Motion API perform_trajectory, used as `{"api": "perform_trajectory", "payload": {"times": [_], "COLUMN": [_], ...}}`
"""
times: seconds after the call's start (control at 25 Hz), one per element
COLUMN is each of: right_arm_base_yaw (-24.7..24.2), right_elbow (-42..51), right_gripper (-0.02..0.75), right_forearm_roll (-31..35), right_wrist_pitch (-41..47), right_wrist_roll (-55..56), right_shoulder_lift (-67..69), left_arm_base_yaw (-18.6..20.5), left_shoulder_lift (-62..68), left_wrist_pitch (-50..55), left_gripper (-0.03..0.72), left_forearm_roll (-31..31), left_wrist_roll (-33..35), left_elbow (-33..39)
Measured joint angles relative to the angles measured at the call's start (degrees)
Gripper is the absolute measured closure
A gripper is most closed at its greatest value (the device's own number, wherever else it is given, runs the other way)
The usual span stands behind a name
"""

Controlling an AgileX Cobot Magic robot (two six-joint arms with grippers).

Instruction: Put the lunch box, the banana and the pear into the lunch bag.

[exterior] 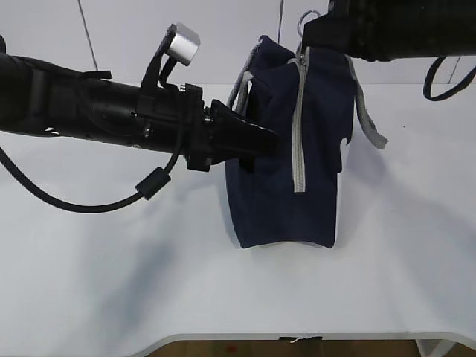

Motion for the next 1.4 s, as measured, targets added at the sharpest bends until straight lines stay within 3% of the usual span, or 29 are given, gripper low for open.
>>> {"api": "perform_trajectory", "payload": {"times": [1.4], "right_arm_base_yaw": [0.00], "right_elbow": [-4.81], "right_gripper": [0.731], "right_forearm_roll": [-5.09], "right_wrist_pitch": [2.42], "right_wrist_roll": [2.72], "right_shoulder_lift": [2.64], "left_arm_base_yaw": [0.00], "left_shoulder_lift": [0.00], "left_wrist_pitch": [0.61], "left_gripper": [0.661], "left_forearm_roll": [0.47], "left_wrist_roll": [0.00], "left_elbow": [0.00]}}
